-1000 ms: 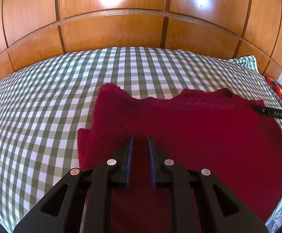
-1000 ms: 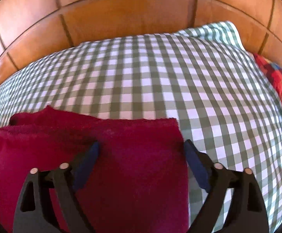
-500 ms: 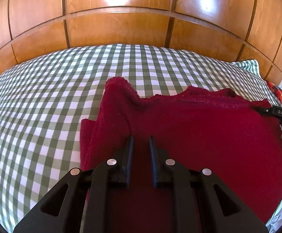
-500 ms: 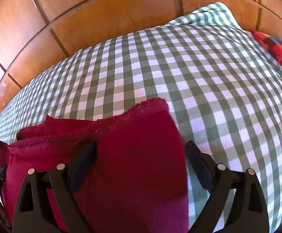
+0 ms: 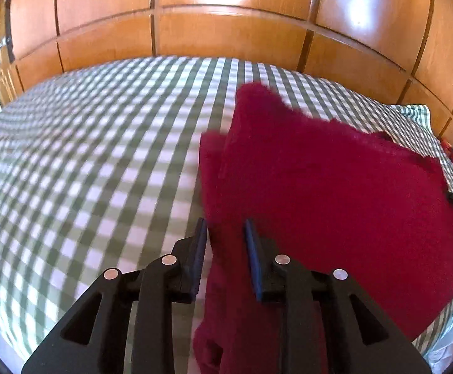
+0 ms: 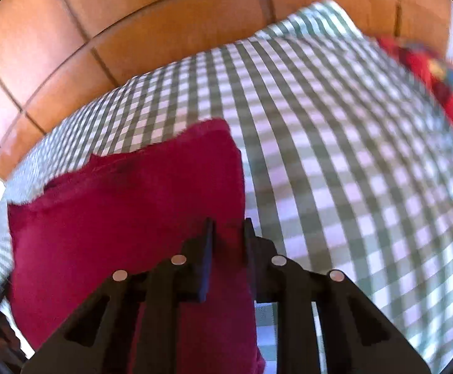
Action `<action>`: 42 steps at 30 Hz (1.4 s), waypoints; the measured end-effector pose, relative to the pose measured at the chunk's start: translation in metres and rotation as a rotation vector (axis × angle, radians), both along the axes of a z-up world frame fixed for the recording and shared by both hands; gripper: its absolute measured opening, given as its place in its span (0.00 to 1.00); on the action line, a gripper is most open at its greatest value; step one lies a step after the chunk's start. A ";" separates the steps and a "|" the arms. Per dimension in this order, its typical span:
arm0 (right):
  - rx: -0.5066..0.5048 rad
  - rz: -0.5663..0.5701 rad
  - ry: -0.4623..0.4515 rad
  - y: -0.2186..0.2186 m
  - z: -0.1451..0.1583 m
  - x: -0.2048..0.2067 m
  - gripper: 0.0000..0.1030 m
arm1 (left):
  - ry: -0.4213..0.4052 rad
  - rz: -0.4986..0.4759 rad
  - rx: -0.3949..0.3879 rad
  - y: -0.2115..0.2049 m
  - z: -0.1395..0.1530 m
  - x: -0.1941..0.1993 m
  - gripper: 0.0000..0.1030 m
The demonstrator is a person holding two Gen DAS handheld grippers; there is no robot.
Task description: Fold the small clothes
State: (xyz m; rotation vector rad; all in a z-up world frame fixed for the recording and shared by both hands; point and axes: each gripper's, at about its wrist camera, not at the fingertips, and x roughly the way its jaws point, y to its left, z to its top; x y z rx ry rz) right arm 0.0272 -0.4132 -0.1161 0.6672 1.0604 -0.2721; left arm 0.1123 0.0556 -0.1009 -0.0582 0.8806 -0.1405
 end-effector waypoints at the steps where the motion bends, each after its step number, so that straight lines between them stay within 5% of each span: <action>1: -0.004 -0.027 0.009 -0.003 -0.003 -0.003 0.41 | 0.002 0.010 -0.006 0.001 0.001 -0.001 0.26; 7: -0.013 -0.021 -0.011 -0.005 0.004 -0.027 0.60 | -0.038 0.031 -0.006 0.000 0.020 -0.020 0.27; 13: 0.097 -0.027 -0.062 -0.006 0.008 -0.073 0.71 | -0.077 0.005 -0.005 -0.009 0.030 -0.040 0.27; 20: 0.218 -0.040 -0.105 -0.005 0.015 -0.116 0.74 | -0.094 -0.040 -0.003 -0.018 0.032 -0.053 0.27; 26: 0.179 0.004 -0.097 0.008 0.023 -0.138 0.32 | -0.087 -0.052 -0.003 -0.020 0.031 -0.054 0.27; 28: 0.148 0.027 -0.095 0.016 0.027 -0.139 0.05 | -0.087 -0.057 -0.001 -0.020 0.030 -0.052 0.27; 34: -0.003 0.070 0.036 0.025 0.018 -0.134 0.00 | -0.040 -0.065 0.092 -0.025 0.012 -0.050 0.27; 37: 0.039 0.059 0.005 0.016 0.021 -0.148 0.00 | -0.044 -0.065 0.096 -0.023 0.010 -0.051 0.27; 39: 0.078 0.054 -0.035 0.009 0.029 -0.154 0.09 | -0.041 -0.061 0.060 -0.018 0.011 -0.050 0.27; 40: 0.085 0.036 -0.049 0.005 0.032 -0.157 0.41 | -0.038 -0.055 0.037 -0.016 0.012 -0.049 0.27; 42: 0.114 -0.008 -0.100 -0.005 0.037 -0.163 0.69 | -0.038 -0.043 -0.012 -0.011 0.015 -0.049 0.27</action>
